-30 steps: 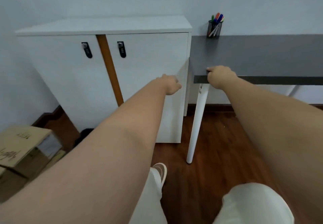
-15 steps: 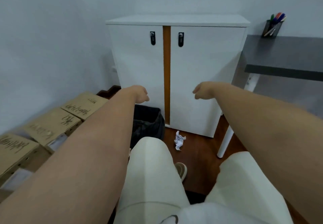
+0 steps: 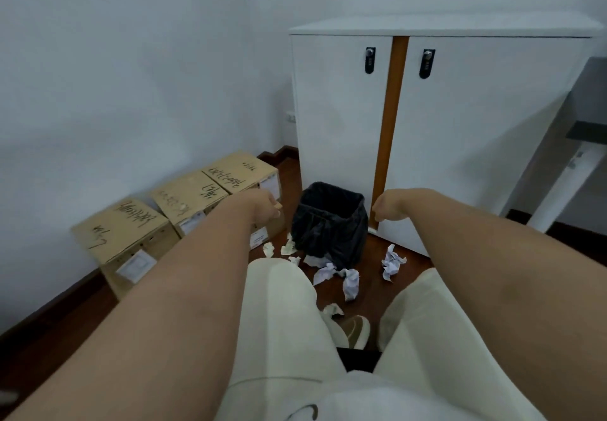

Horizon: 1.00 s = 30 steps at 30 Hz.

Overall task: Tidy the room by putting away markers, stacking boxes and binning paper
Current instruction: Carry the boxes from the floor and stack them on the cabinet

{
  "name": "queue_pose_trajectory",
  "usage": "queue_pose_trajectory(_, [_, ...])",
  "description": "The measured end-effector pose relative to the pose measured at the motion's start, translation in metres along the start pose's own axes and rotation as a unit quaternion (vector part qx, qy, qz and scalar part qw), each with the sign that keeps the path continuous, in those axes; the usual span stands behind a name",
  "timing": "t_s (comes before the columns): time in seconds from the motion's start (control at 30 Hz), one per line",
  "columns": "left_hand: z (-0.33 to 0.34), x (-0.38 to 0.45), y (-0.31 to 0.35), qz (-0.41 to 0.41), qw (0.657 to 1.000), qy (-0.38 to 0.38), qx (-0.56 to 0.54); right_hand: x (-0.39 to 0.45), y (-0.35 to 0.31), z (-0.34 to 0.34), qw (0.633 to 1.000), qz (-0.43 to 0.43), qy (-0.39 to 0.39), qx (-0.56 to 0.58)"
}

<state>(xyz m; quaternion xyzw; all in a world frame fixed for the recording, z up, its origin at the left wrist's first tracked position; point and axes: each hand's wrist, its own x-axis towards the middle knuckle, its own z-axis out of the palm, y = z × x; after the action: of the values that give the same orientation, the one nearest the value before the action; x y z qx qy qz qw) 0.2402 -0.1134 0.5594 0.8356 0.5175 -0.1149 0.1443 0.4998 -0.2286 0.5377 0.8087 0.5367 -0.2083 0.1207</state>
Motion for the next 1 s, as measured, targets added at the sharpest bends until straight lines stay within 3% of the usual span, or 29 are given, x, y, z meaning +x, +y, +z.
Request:
queue_pose_trajectory(0.47, [0.021, -0.059, -0.107, -0.158, 0.987, -0.007, -0.033, 0.041, -0.13, 0.002, 0.986, -0.162, -0.032, -0.027])
queue_pose_trajectory(1.0, [0.092, -0.115, -0.235, -0.318, 0.925, 0.004, -0.207, 0.088, -0.304, 0.052, 0.946, -0.288, -0.102, -0.112])
